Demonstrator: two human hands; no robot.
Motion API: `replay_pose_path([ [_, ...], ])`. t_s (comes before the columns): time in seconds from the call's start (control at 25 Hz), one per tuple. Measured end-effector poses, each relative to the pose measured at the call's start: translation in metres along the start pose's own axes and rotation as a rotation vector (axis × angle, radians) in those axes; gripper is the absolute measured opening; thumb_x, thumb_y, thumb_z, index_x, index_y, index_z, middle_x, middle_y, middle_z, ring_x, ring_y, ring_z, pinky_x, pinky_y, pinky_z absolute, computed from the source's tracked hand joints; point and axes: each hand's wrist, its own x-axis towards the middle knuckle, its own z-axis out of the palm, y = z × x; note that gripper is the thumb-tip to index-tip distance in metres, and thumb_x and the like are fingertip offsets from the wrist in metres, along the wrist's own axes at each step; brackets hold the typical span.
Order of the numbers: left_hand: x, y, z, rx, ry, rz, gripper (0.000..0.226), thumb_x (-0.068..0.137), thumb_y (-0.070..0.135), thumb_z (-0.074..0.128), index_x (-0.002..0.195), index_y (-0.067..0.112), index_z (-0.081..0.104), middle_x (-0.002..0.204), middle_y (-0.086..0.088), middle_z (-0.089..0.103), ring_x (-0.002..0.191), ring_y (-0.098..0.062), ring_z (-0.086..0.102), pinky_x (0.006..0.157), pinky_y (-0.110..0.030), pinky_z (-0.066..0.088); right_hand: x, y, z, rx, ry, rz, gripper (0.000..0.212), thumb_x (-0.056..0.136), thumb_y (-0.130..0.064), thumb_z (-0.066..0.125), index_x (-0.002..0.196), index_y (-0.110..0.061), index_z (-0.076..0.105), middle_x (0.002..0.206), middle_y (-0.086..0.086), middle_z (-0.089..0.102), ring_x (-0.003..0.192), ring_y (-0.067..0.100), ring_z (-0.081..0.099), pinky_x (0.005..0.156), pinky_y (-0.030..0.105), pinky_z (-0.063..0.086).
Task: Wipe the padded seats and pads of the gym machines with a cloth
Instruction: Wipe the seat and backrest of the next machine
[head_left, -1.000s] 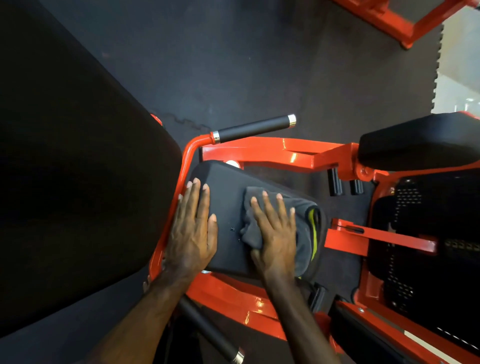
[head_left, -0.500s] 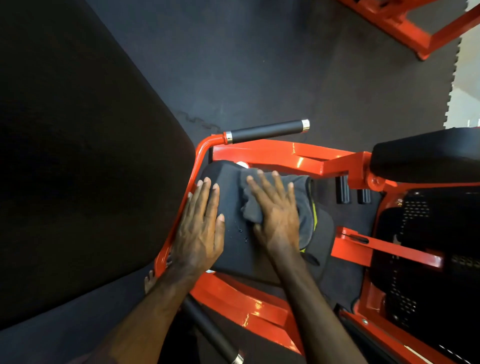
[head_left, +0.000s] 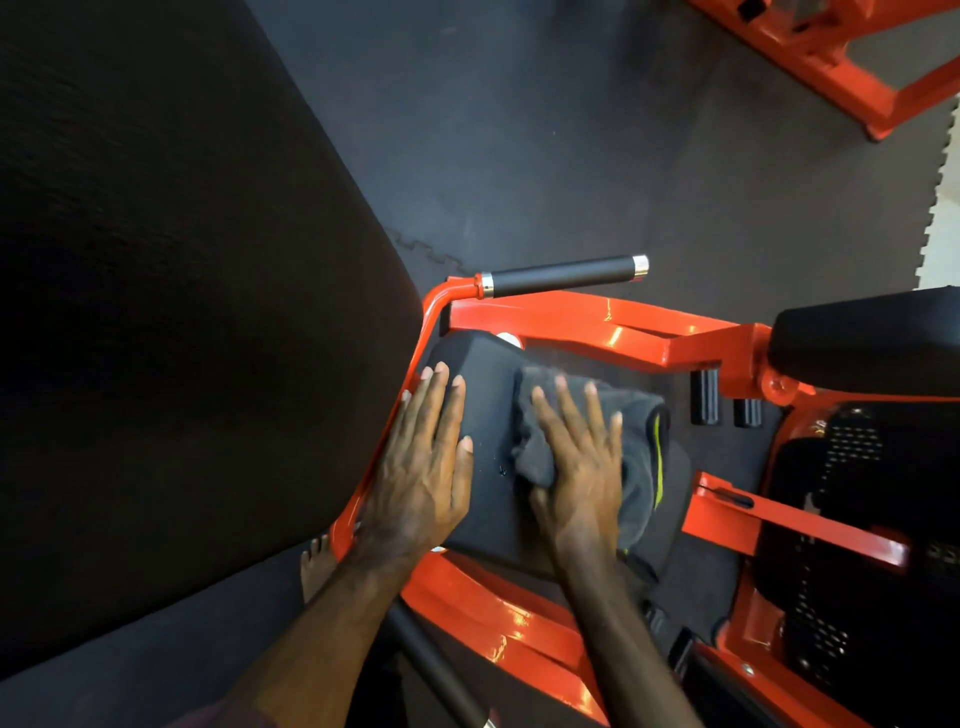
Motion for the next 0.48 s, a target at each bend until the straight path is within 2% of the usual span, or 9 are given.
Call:
replay_pose_path([
  [0.08, -0.001, -0.002, -0.001, 0.011, 0.008, 0.009, 0.062, 0.108, 0.018, 0.047, 0.164, 0.002, 0.027, 0.174, -0.017, 0.019, 0.163, -0.031, 0.015, 0.128, -0.055, 0.026, -0.028, -0.019, 0.008, 0.034, -0.023, -0.047, 0.099, 0.062, -0.014, 0.059, 0.159, -0.029, 0.044, 0.172, -0.008, 0.026, 0.163, 0.024, 0.009, 0.129, 0.058, 0.01],
  [0.24, 0.002, -0.003, 0.003, -0.028, 0.028, -0.002, 0.061, 0.106, 0.017, 0.049, 0.163, 0.001, 0.031, 0.173, -0.017, 0.021, 0.162, -0.03, 0.018, 0.127, -0.055, 0.027, 0.04, -0.013, 0.006, 0.002, -0.063, -0.223, 0.082, 0.078, -0.026, 0.052, 0.16, -0.029, 0.042, 0.172, -0.006, 0.027, 0.162, 0.028, 0.013, 0.129, 0.058, 0.012],
  [0.32, 0.0, -0.002, 0.004, -0.022, 0.031, 0.0, 0.062, 0.107, 0.018, 0.049, 0.163, 0.002, 0.029, 0.173, -0.017, 0.021, 0.162, -0.03, 0.017, 0.128, -0.055, 0.027, 0.04, -0.001, 0.002, -0.027, -0.045, -0.139, 0.091, 0.073, -0.017, 0.059, 0.16, -0.03, 0.04, 0.173, -0.007, 0.025, 0.162, 0.027, 0.013, 0.129, 0.059, 0.011],
  [0.4, -0.001, -0.002, 0.002, -0.021, 0.02, 0.006, 0.062, 0.108, 0.02, 0.046, 0.164, 0.002, 0.028, 0.174, -0.017, 0.02, 0.162, -0.03, 0.017, 0.127, -0.055, 0.027, 0.001, -0.006, 0.004, -0.009, -0.042, -0.042, 0.095, 0.069, -0.013, 0.062, 0.16, -0.032, 0.04, 0.173, -0.009, 0.023, 0.163, 0.025, 0.01, 0.129, 0.06, 0.011],
  [0.48, 0.0, -0.004, 0.003, -0.023, 0.033, 0.005, 0.06, 0.108, 0.02, 0.045, 0.163, 0.002, 0.029, 0.173, -0.016, 0.021, 0.162, -0.029, 0.018, 0.126, -0.055, 0.029, -0.016, -0.018, 0.008, 0.037, -0.09, -0.13, 0.089, 0.073, -0.019, 0.053, 0.16, -0.032, 0.041, 0.172, -0.009, 0.024, 0.163, 0.024, 0.008, 0.129, 0.059, 0.01],
])
